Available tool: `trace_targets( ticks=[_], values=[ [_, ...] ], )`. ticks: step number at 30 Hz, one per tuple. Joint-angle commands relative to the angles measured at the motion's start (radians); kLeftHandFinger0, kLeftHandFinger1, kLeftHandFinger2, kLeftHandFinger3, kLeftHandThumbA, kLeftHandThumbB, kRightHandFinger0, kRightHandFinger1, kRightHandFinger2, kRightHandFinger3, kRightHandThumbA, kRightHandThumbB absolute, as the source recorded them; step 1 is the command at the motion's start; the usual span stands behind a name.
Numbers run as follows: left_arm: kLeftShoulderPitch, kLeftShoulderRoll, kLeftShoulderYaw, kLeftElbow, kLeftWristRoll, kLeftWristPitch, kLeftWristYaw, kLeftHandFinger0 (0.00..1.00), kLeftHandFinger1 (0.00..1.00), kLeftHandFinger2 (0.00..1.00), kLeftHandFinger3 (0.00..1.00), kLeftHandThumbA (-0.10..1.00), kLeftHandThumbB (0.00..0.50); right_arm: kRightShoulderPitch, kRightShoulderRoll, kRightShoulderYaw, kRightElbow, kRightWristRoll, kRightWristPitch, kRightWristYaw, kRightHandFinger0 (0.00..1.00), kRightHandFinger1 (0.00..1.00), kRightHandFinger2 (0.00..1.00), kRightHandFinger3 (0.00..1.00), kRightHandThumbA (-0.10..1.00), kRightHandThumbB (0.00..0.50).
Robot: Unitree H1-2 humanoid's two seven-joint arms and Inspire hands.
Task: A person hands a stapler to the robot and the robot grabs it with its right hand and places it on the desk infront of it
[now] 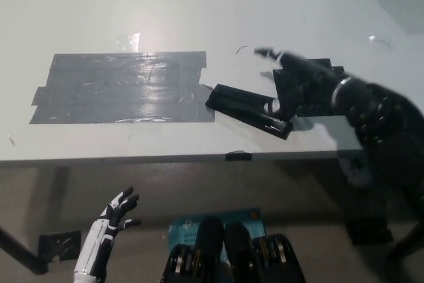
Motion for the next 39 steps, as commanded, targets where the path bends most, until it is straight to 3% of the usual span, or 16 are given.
trace_targets(
  ticks=[1,3,6,10,13,16,18,22,28,31,33,37,39],
  values=[
    [-0.014,0.008,0.005,-0.024,-0.013,-0.016,-0.007,0.78,0.92,0.88,0.92,1.0,0.455,-0.093,-0.011,-0.143,-0.133,0.096,-0.041,-0.042,1.0,1.0,1.0,1.0,0.92,0.5],
    [-0.017,0.01,0.006,-0.022,-0.015,-0.016,-0.009,0.78,0.92,0.89,0.93,1.0,0.492,-0.112,0.002,-0.21,-0.174,0.135,-0.069,-0.066,1.0,1.0,1.0,1.0,1.0,0.5],
    [-0.024,0.013,0.005,-0.017,-0.005,-0.024,-0.005,0.79,0.94,0.91,0.96,1.0,0.5,-0.106,0.019,-0.291,-0.275,0.161,-0.045,-0.096,1.0,1.0,1.0,1.0,1.0,0.499],
    [-0.038,0.015,0.004,-0.011,-0.004,-0.031,-0.007,0.93,1.0,0.99,1.0,1.0,0.5,-0.1,0.018,-0.38,-0.419,0.213,0.011,-0.095,1.0,1.0,1.0,1.0,1.0,0.499],
    [-0.043,0.016,0.003,-0.011,-0.004,-0.035,-0.008,0.98,1.0,1.0,1.0,1.0,0.5,-0.085,0.026,-0.441,-0.507,0.263,0.058,-0.096,1.0,1.0,1.0,1.0,1.0,0.5],
    [-0.045,0.018,0.002,-0.015,-0.008,-0.029,-0.012,1.0,1.0,1.0,1.0,1.0,0.5,-0.019,0.029,-0.504,-0.636,0.343,0.079,-0.087,1.0,1.0,1.0,1.0,1.0,0.5],
    [-0.048,0.021,0.004,-0.017,-0.011,-0.025,-0.014,1.0,1.0,1.0,1.0,1.0,0.5,0.099,0.056,-0.555,-0.83,0.411,0.126,-0.101,1.0,1.0,1.0,1.0,1.0,0.472],
    [-0.049,0.02,0.003,-0.016,-0.015,-0.017,-0.018,1.0,1.0,1.0,1.0,1.0,0.5,0.284,0.102,-0.567,-1.051,0.431,0.139,-0.123,1.0,1.0,1.0,1.0,1.0,0.5],
    [-0.035,0.01,0.003,-0.011,-0.021,-0.02,-0.014,1.0,1.0,1.0,1.0,1.0,0.5,0.652,0.199,-0.493,-1.176,0.407,0.005,-0.127,1.0,1.0,1.0,1.0,1.0,0.493],
    [-0.023,0.006,0.001,-0.017,-0.019,-0.017,-0.011,1.0,1.0,1.0,1.0,1.0,0.5,0.779,0.232,-0.467,-1.14,0.432,-0.047,-0.112,1.0,1.0,1.0,1.0,1.0,0.478],
    [0.004,0.004,-0.007,-0.011,-0.01,-0.041,-0.011,1.0,1.0,1.0,1.0,1.0,0.5,0.908,0.27,-0.442,-1.053,0.436,-0.135,-0.101,1.0,1.0,1.0,1.0,1.0,0.444],
    [0.024,0.003,-0.013,-0.009,-0.014,-0.048,-0.017,1.0,1.0,1.0,1.0,1.0,0.5,0.981,0.286,-0.424,-0.965,0.438,-0.176,-0.086,1.0,1.0,1.0,1.0,1.0,0.451],
    [0.028,0.003,-0.016,-0.002,-0.038,-0.054,-0.031,1.0,1.0,1.0,1.0,1.0,0.5,1.023,0.291,-0.406,-0.846,0.414,-0.237,-0.081,1.0,1.0,1.0,1.0,1.0,0.389]
  ],
)
